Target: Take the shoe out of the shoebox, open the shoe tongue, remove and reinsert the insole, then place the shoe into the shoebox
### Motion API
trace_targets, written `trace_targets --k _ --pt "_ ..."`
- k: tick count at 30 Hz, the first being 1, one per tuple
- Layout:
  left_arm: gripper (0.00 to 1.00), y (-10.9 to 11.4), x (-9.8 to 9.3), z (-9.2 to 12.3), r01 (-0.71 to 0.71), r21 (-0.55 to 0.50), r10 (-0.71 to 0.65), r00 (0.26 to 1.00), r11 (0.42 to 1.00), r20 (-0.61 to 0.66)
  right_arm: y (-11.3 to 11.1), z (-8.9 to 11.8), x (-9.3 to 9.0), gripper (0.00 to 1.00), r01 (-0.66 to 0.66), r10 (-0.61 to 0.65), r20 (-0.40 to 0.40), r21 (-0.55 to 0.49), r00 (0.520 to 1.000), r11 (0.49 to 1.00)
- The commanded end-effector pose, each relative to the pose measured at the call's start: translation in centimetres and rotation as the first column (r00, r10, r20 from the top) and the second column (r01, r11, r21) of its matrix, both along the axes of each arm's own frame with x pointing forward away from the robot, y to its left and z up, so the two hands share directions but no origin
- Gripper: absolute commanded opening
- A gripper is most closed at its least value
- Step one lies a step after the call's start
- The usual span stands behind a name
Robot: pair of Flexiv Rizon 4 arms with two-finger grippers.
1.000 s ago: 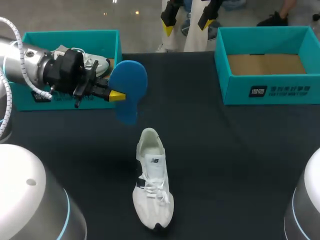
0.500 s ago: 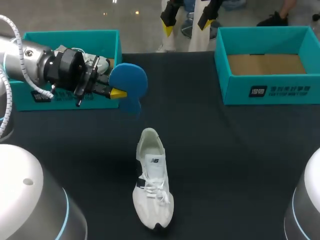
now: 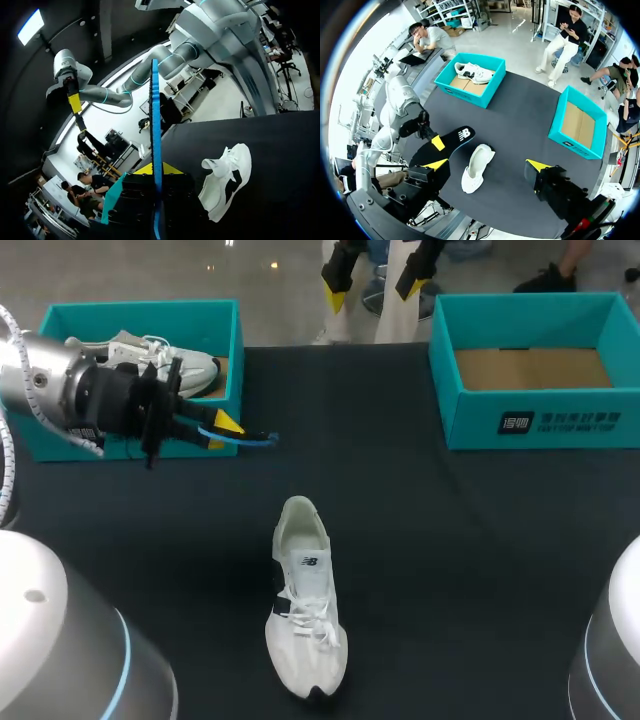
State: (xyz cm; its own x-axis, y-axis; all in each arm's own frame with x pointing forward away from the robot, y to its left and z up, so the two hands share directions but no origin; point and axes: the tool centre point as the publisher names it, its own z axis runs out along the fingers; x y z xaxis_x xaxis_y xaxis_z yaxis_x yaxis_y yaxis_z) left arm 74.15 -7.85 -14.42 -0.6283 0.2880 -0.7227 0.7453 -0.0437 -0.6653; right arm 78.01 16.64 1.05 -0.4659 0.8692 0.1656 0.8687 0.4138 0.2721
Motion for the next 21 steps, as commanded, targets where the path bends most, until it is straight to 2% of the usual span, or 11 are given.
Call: trace_targets --k 1,2,21 --pt "0.0 -0.31 -1.42 -0.26 -0.106 -0.005 0.106 0.986 0.994 0.13 0.01 0.01 0.11 1.0 0.0 0.0 -0.002 -0.001 1.0 1.0" --pt "0.0 -0.43 -1.53 -0.37 -0.138 -0.006 0.138 0.982 0.99 0.131 0.01 0.01 0.11 1.0 0.0 0.0 -0.002 -0.001 1.0 1.0" --pt "0.0 -0.78 -1.8 -0.57 -0.137 0.011 0.135 0.984 0.991 0.113 0.01 0.01 0.11 1.0 0.0 0.0 -0.002 -0.001 1.0 1.0"
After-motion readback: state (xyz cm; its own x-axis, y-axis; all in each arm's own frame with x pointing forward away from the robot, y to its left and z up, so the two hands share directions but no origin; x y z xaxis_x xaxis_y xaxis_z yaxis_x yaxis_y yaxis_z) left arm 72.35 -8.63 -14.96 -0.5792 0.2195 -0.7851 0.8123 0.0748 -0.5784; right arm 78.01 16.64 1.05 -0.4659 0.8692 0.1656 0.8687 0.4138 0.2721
